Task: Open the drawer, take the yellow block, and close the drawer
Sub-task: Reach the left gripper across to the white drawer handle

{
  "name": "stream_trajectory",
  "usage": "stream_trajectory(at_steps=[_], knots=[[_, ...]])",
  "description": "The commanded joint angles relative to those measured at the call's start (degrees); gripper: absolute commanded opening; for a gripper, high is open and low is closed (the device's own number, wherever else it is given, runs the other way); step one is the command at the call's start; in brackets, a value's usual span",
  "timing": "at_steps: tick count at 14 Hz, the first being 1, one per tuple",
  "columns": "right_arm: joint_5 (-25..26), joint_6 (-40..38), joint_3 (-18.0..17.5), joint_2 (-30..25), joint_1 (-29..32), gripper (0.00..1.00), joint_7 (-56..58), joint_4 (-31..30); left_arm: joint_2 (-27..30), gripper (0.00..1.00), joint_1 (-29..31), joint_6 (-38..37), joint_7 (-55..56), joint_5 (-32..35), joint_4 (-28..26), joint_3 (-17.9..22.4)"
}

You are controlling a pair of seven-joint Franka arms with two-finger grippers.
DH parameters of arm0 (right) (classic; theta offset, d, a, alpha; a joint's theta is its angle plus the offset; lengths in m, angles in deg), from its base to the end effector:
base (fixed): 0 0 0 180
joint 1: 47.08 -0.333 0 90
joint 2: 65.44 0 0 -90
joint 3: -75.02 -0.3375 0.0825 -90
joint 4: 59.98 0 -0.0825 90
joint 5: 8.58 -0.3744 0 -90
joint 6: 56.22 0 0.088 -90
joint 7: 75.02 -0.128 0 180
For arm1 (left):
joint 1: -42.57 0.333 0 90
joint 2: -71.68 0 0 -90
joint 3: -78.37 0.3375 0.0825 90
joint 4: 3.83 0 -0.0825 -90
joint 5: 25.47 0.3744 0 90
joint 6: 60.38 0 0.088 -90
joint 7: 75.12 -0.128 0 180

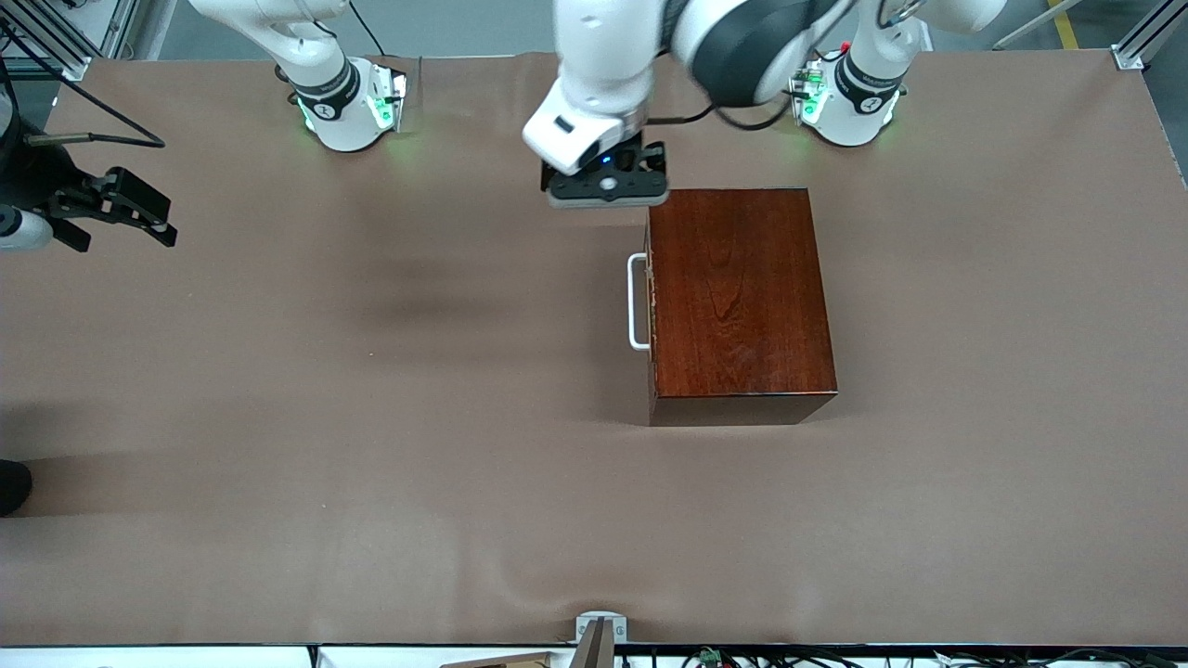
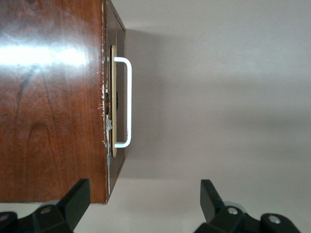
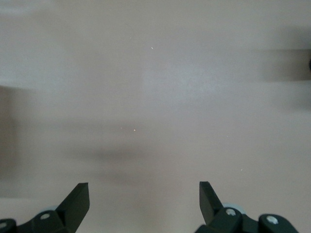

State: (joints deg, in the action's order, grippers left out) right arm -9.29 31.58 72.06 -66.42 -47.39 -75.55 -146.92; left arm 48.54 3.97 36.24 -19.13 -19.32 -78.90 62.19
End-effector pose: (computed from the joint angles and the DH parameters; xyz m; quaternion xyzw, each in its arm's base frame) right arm 0.5355 0.0325 0.6554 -0.9996 -0.0242 -0.0158 0.0063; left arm 0.4262 -0.5215 0.5166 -0.9999 -0.0145 0.0049 0.0042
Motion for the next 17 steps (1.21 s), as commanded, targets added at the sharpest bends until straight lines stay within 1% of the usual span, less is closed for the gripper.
stream_trajectory(at_steps=[1, 3, 4, 5, 8, 9, 12, 15, 17], knots=[[0.1, -0.5, 0.1, -0.4, -0.1, 1.0, -0.8, 0.2, -5.1, 1.0, -3.0, -0.7, 1.6, 4.3, 2.3, 1.2], [0.1, -0.4, 0.1, -0.4, -0.2, 1.0, -0.8, 0.2, -8.1, 1.0, -3.9, -0.7, 1.5, 7.3, 2.4, 1.2], [0.1, -0.4, 0.1, -0.4, -0.2, 1.0, -0.8, 0.2, -9.8, 1.0, -4.5, -0.8, 1.5, 8.2, 2.4, 1.8], [0.1, -0.4, 0.1, -0.4, -0.2, 1.0, -0.8, 0.2, -11.0, 1.0, -5.6, -0.8, 1.5, 8.8, 2.4, 2.8], [0.1, -0.4, 0.1, -0.4, -0.2, 1.0, -0.8, 0.2, -13.4, 1.0, -9.4, -0.5, 0.5, 9.1, 2.5, 8.1], [0.1, -0.3, 0.1, -0.4, -0.2, 1.0, -0.8, 0.2, -14.4, 1.0, -9.8, -0.1, -0.9, 9.1, 2.5, 8.9], [0.0, -0.3, 0.1, -0.4, -0.2, 1.0, -0.8, 0.2, -15.5, 1.0, -9.7, 2.7, -3.3, 9.2, 2.5, 8.9], [0.0, -0.3, 0.1, -0.4, -0.2, 1.0, -0.8, 0.2, -16.6, 1.0, -9.6, 5.1, -6.7, 9.3, 2.4, 9.8], [0.1, -0.2, 0.1, -0.4, -0.1, 1.0, -0.8, 0.2, -16.8, 1.0, -9.6, 5.2, -8.3, 9.3, 2.3, 10.0]])
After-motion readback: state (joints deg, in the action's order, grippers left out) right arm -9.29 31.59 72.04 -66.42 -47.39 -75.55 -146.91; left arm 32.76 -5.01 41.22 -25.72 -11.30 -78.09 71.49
